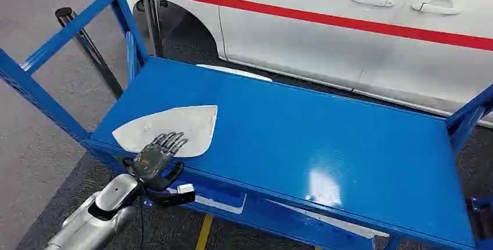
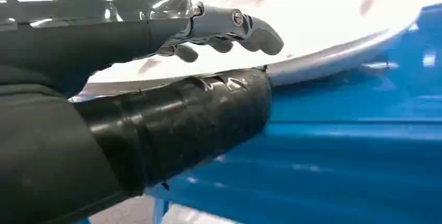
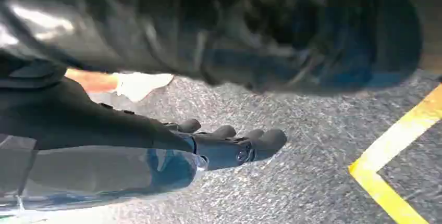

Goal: Take the parts from the cabinet and place them on the table.

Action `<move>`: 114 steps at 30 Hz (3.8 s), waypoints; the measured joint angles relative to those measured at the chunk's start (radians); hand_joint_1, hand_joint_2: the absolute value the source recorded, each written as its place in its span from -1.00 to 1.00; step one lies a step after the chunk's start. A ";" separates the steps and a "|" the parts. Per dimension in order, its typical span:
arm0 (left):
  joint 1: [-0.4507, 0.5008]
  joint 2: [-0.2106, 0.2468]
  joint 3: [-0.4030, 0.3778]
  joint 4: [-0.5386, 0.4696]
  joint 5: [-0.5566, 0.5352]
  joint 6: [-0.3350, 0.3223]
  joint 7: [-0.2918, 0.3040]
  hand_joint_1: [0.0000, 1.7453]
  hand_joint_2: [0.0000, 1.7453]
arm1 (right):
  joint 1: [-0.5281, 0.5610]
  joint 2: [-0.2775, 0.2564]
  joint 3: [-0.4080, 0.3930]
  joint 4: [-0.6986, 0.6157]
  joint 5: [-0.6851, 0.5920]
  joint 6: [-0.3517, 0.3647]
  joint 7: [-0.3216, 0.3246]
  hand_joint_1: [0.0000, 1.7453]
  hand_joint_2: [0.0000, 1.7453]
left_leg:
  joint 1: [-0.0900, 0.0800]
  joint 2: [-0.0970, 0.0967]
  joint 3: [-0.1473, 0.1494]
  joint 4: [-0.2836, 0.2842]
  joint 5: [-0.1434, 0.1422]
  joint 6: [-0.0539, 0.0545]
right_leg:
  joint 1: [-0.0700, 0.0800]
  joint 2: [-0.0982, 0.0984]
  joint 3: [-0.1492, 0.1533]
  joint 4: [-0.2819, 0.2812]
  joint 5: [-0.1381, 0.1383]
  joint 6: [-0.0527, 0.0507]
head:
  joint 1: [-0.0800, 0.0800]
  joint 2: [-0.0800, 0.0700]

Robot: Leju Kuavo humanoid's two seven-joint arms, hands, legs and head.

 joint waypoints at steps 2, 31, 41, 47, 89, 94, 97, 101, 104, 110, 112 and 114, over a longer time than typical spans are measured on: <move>-0.017 -0.014 -0.004 0.015 -0.010 0.002 0.002 -1.00 -1.00 | 0.000 -0.002 0.000 0.000 0.003 0.001 0.002 -1.00 -1.00 | 0.000 -0.001 0.000 0.007 -0.005 -0.006 | -0.002 -0.001 0.084 -0.170 0.079 -0.005 | 0.001 0.000; -0.123 -0.071 -0.055 0.122 -0.096 -0.031 0.047 1.00 1.00 | 0.001 -0.005 0.000 0.000 0.001 0.001 0.003 -1.00 -1.00 | 0.000 0.004 0.000 -0.005 0.009 0.000 | -0.005 -0.001 0.017 -0.016 0.005 0.000 | 0.002 0.000; -0.140 -0.072 -0.055 0.122 -0.098 -0.045 0.048 1.00 1.00 | 0.004 -0.005 0.000 0.000 -0.005 0.001 0.013 -1.00 -1.00 | -0.001 -0.004 -0.060 0.137 -0.088 -0.051 | -0.008 -0.009 0.109 -0.212 0.068 -0.044 | 0.000 0.000; -0.143 -0.072 -0.055 0.122 -0.098 -0.046 0.047 1.00 1.00 | 0.007 -0.005 0.000 0.000 -0.005 0.001 0.013 -1.00 -1.00 | -0.003 -0.004 -0.039 0.137 -0.042 -0.040 | 0.000 -0.009 0.114 -0.212 0.069 -0.046 | 0.000 0.000; 0.212 0.194 0.239 -0.609 -0.017 0.147 0.003 1.00 1.00 | 0.008 0.014 -0.016 0.000 -0.032 -0.019 -0.037 -1.00 -1.00 | -0.001 0.006 0.000 0.000 -0.003 -0.001 | 0.004 -0.002 -0.027 0.074 -0.083 -0.009 | 0.003 0.000; 0.218 0.179 0.262 -0.641 0.049 0.140 -0.029 1.00 1.00 | 0.007 0.014 -0.019 0.000 -0.036 -0.021 -0.023 -1.00 -1.00 | -0.001 0.003 0.001 0.017 -0.015 -0.008 | 0.001 -0.002 0.087 -0.167 0.067 -0.014 | 0.003 0.000; 0.218 0.160 0.272 -0.660 0.144 0.100 -0.045 1.00 1.00 | 0.005 0.014 -0.026 0.000 -0.042 -0.021 -0.017 -1.00 -1.00 | -0.006 0.001 -0.005 0.021 -0.016 -0.023 | 0.007 0.000 0.090 -0.190 0.057 -0.027 | 0.002 0.000; 0.218 0.145 0.280 -0.679 0.211 0.075 -0.061 1.00 1.00 | 0.005 0.017 -0.031 0.000 -0.044 -0.022 -0.017 -1.00 -1.00 | -0.002 0.002 -0.018 0.058 -0.052 -0.044 | 0.000 -0.001 0.097 -0.209 0.070 -0.050 | 0.002 0.000; 0.222 0.133 0.290 -0.690 0.272 0.043 -0.087 1.00 1.00 | 0.004 0.020 -0.034 0.000 -0.044 -0.023 -0.024 -1.00 -1.00 | 0.004 0.002 -0.113 0.271 -0.155 -0.056 | 0.001 -0.003 0.095 -0.209 0.070 -0.052 | 0.002 0.000; 0.224 0.122 0.298 -0.711 0.377 -0.019 -0.126 1.00 1.00 | 0.001 0.020 -0.035 -0.002 -0.045 -0.025 -0.043 -1.00 -1.00 | 0.011 0.003 0.007 0.025 -0.030 -0.058 | 0.002 -0.002 0.098 -0.204 0.065 -0.040 | 0.002 0.000; 0.225 0.114 0.298 -0.718 0.414 -0.031 -0.132 1.00 1.00 | -0.002 0.020 -0.035 -0.002 -0.045 -0.027 -0.049 -1.00 -1.00 | 0.004 0.000 0.005 0.017 -0.024 -0.043 | 0.003 -0.001 0.094 -0.204 0.069 -0.028 | 0.002 0.000; 0.224 0.106 0.298 -0.721 0.438 -0.036 -0.137 1.00 1.00 | -0.004 0.020 -0.035 -0.002 -0.044 -0.027 -0.053 -1.00 -1.00 | 0.001 -0.001 0.004 0.013 -0.020 -0.031 | 0.002 -0.002 0.097 -0.209 0.072 -0.017 | 0.002 0.000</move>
